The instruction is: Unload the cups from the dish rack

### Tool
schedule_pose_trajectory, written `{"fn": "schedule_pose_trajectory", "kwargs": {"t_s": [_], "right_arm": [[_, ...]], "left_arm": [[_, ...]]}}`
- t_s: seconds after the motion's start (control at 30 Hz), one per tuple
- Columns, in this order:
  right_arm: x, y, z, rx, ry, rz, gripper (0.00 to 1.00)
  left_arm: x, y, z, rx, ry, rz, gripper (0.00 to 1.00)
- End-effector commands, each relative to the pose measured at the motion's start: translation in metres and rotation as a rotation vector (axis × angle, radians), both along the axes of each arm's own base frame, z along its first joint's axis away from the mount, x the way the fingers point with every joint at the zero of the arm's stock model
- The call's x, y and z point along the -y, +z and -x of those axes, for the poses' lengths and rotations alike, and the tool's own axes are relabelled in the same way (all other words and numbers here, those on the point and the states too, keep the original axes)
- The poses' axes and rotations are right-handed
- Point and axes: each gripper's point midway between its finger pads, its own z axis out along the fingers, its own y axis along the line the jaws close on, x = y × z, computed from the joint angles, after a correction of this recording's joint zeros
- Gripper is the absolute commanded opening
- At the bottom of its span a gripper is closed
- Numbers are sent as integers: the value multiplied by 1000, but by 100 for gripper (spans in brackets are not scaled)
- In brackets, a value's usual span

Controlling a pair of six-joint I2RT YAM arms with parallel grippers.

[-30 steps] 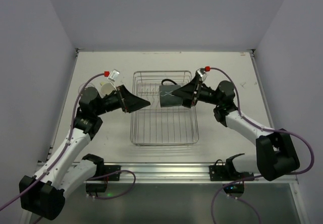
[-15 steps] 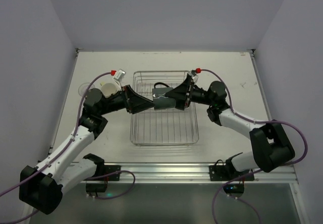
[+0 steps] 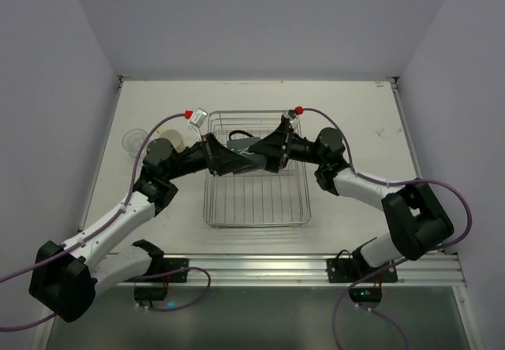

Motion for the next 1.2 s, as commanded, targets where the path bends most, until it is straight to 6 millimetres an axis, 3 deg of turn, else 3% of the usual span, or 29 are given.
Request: {"fn": "schedule_pose_trajectory", "kwargs": {"t_s": [0.0, 0.03, 0.07, 0.13, 0.27, 0.3, 0.33, 0.4, 0.43, 0.47, 0.5, 0.57, 0.6, 0.67, 0.83, 0.87, 0.9, 0.93, 0.97, 1.0, 1.07, 1.17], "right_arm": [[1, 47, -5, 149, -42, -115, 0], [1, 48, -4, 149, -45, -118, 0], [2, 48, -4, 150, -48, -118, 0], [3, 51, -2, 157, -54, -125, 0], [5, 54, 2, 174, -51, -128, 3], [7, 56, 4, 194, -50, -127, 14], [7, 56, 6, 196, -46, -125, 50], [9, 53, 6, 191, -47, -116, 96], [12, 51, 4, 187, -50, -109, 99], [14, 45, 5, 177, -51, -99, 99], [18, 42, 2, 175, -66, -94, 99], [25, 35, 2, 166, -81, -83, 99], [30, 32, -1, 169, -99, -77, 99], [37, 26, 1, 169, -108, -65, 99], [51, -3, -9, 120, -157, 67, 99], [55, -2, -13, 209, -201, 121, 99], [59, -29, -16, 106, -224, 247, 99], [62, -22, -22, 136, -259, 297, 99], [68, -22, -23, 214, -291, 360, 99], [75, -33, -24, 178, -321, 429, 99], [82, -29, -22, 217, -344, 478, 99], [89, -26, -21, 250, -363, 525, 99]], "left_arm": [[4, 9, -1, 42, 6, 35, 41], [4, 7, -2, 33, 9, 33, 32], [5, 4, -3, 27, 9, 29, 14], [6, -1, -5, 10, 14, 15, 0], [6, -6, -9, 4, 37, -29, 0], [5, -12, -10, -22, 44, -61, 0], [4, -12, -11, 2, 47, -82, 0], [1, 3, -11, 44, 60, -97, 0], [-1, -3, -11, 41, 64, -142, 0], [-3, 12, -9, 76, 70, -142, 0], [-6, 7, -7, 53, 77, -180, 0], [-13, 23, -6, 122, 99, -198, 0], [-18, 12, -6, 95, 109, -258, 0], [-30, 18, -8, 115, 151, -289, 0], [-75, -10, -17, 75, 310, -499, 0], [-90, -28, -14, 3, 345, -588, 0], [-110, -35, -24, -12, 453, -680, 0], [-122, -42, -25, -45, 499, -737, 0], [-133, -51, -24, -75, 537, -790, 0], [-149, -62, -24, -117, 595, -864, 0], [-169, -77, -26, -173, 679, -952, 0], [-189, -89, -27, -222, 755, -1042, 0]]}}
